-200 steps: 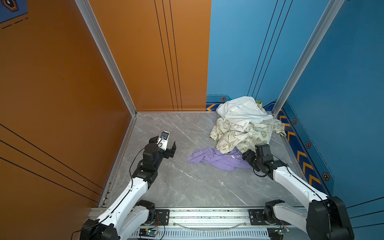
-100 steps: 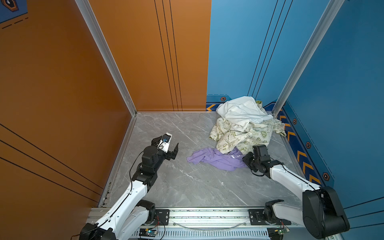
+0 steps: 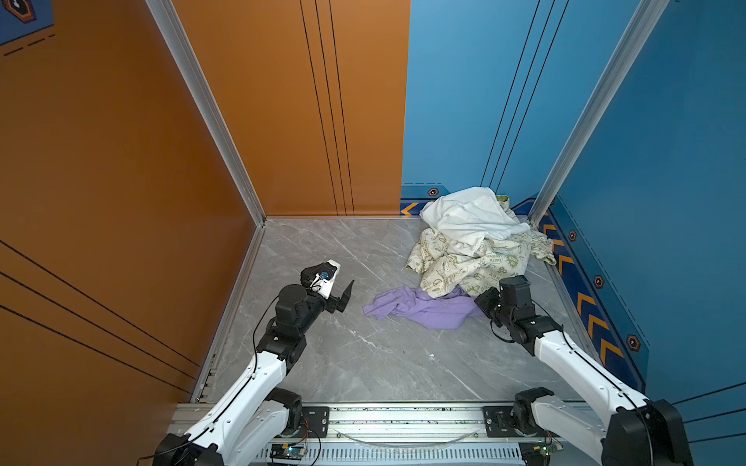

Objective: Pick out a specific cloth from the pile

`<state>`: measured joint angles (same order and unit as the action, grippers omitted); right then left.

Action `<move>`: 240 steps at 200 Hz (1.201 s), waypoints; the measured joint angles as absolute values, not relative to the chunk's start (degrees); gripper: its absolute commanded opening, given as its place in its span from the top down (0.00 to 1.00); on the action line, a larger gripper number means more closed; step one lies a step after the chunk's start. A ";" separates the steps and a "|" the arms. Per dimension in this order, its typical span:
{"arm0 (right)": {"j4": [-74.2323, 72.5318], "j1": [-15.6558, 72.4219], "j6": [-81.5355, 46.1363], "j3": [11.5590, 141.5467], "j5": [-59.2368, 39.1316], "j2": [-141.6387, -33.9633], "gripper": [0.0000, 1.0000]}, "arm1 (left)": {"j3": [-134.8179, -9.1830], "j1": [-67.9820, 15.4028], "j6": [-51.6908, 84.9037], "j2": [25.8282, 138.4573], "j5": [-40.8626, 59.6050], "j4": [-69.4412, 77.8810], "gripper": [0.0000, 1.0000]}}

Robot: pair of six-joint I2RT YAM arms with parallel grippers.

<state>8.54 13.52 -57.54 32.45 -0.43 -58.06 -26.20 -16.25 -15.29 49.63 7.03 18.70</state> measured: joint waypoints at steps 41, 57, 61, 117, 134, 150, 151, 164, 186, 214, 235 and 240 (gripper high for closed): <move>9.21 16.78 -57.28 36.23 6.48 -52.07 1.00 | -26.20 -16.58 -15.66 49.63 6.98 18.74 0.02; 9.43 18.85 -56.49 38.09 9.54 -50.81 1.00 | -26.17 -16.58 -15.66 49.63 6.96 18.90 0.02; 9.43 19.40 -56.31 38.50 10.37 -50.61 1.00 | -26.17 -16.58 -15.66 49.63 6.96 18.92 0.02; 9.10 27.44 -47.64 45.67 21.67 -50.43 1.00 | -26.13 -16.69 -15.70 49.60 6.90 19.07 0.02; 7.90 29.74 -43.66 48.38 24.38 -51.75 1.00 | -25.96 -16.84 -15.90 49.60 6.76 19.07 0.02; 6.59 31.79 -39.62 51.05 26.26 -53.58 1.00 | -25.78 -16.95 -16.27 49.60 6.70 19.05 0.02; 6.48 31.90 -39.35 51.18 26.28 -53.69 1.00 | -25.78 -16.95 -16.29 49.60 6.70 19.05 0.02; 5.21 34.02 -35.55 53.32 27.73 -55.46 1.00 | -25.67 -16.95 -16.49 49.60 6.68 19.07 0.02; 2.52 38.24 -28.67 57.08 29.87 -58.78 1.00 | -25.58 -16.95 -16.75 49.58 6.66 19.07 0.02; -1.17 44.03 -18.81 62.22 31.59 -63.37 1.00 | -25.54 -16.99 -16.75 49.58 6.48 19.07 0.02; -3.53 46.57 -12.93 66.46 31.79 -66.81 1.00 | -25.54 -17.02 -16.78 49.50 6.46 19.07 0.02; -3.88 46.96 -11.77 67.51 31.79 -67.61 1.00 | -25.54 -17.02 -16.80 49.47 6.48 19.07 0.02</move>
